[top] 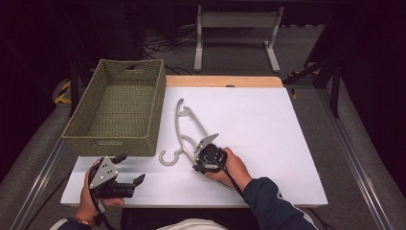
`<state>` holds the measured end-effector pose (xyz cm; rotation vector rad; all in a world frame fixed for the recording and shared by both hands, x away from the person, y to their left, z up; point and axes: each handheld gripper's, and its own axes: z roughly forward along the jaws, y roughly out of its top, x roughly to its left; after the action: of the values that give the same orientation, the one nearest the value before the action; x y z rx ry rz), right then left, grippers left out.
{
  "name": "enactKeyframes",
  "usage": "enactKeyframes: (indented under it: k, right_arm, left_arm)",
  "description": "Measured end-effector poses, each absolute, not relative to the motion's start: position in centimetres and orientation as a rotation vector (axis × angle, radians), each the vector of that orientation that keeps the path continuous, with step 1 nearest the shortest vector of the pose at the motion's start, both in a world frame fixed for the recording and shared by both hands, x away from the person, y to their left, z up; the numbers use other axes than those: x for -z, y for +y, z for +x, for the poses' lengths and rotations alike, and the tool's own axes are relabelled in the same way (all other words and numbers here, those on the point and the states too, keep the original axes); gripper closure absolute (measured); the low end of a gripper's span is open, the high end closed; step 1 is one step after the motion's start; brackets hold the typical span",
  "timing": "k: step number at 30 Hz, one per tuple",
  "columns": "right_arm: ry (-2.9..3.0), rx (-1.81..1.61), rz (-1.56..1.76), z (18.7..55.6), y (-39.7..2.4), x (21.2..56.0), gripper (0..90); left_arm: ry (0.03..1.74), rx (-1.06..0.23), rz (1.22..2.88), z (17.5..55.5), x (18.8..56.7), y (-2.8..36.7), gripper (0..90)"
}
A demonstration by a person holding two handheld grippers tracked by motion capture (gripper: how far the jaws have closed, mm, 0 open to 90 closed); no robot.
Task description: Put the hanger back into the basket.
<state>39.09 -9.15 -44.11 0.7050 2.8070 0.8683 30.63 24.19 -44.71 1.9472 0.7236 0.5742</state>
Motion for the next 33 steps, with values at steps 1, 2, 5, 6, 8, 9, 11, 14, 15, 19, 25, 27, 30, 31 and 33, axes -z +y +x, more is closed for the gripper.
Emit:
enactKeyframes:
  k: [1, 2, 5, 6, 8, 9, 11, 14, 15, 19, 25, 27, 30, 31, 33]
  right_arm:
    - [2.809, -0.862, 0.704, 39.1, -9.1, 44.1, 72.5]
    - [2.811, -0.854, 0.704, 39.1, -9.1, 44.0, 72.6]
    - [2.811, -0.846, 0.707, 39.2, -9.1, 44.0, 73.4]
    - [2.811, -0.846, 0.707, 39.2, -9.1, 44.0, 73.4]
    - [2.810, -0.820, 0.705, 39.2, -9.3, 43.9, 74.3]
    - [2.807, -0.808, 0.710, 39.3, -9.4, 43.8, 74.8]
    - [2.803, -0.799, 0.728, 39.5, -9.8, 43.8, 75.8]
    - [2.790, -0.785, 0.728, 39.6, -9.9, 43.7, 76.2]
    - [2.788, -0.784, 0.729, 39.6, -9.9, 43.7, 76.2]
    - [2.780, -0.765, 0.727, 39.5, -9.7, 43.8, 74.8]
    - [2.785, -0.786, 0.735, 39.6, -10.0, 43.8, 75.4]
    - [2.797, -0.777, 0.723, 39.8, -10.2, 43.8, 76.1]
    - [2.784, -0.757, 0.715, 39.7, -10.2, 43.7, 77.5]
    - [2.784, -0.757, 0.715, 39.7, -10.2, 43.7, 77.5]
    - [2.764, -0.733, 0.721, 39.9, -10.6, 43.6, 80.4]
  left_arm:
    - [0.721, -0.576, 1.949, 30.6, 44.7, 24.2, 8.1]
    - [0.719, -0.575, 1.950, 30.6, 44.7, 24.2, 8.1]
    - [0.720, -0.575, 1.950, 30.6, 44.7, 24.2, 8.4]
    - [0.720, -0.575, 1.950, 30.6, 44.7, 24.2, 8.5]
    - [0.717, -0.576, 1.946, 30.5, 44.7, 24.2, 9.2]
    - [0.714, -0.573, 1.945, 30.5, 44.7, 24.2, 9.3]
    - [0.713, -0.573, 1.947, 30.5, 44.7, 24.2, 9.3]
    - [0.710, -0.569, 1.947, 30.6, 44.7, 24.2, 9.3]
    - [0.711, -0.569, 1.950, 30.6, 44.7, 24.2, 9.3]
    - [0.711, -0.570, 1.950, 30.6, 44.7, 24.2, 9.3]
    - [0.711, -0.587, 1.947, 30.4, 44.6, 24.3, 11.5]
    - [0.709, -0.586, 1.943, 30.4, 44.6, 24.4, 11.5]
    - [0.713, -0.587, 1.946, 30.4, 44.6, 24.4, 11.8]
    - [0.713, -0.587, 1.946, 30.4, 44.6, 24.4, 11.9]
    - [0.711, -0.589, 1.945, 30.4, 44.6, 24.4, 12.0]
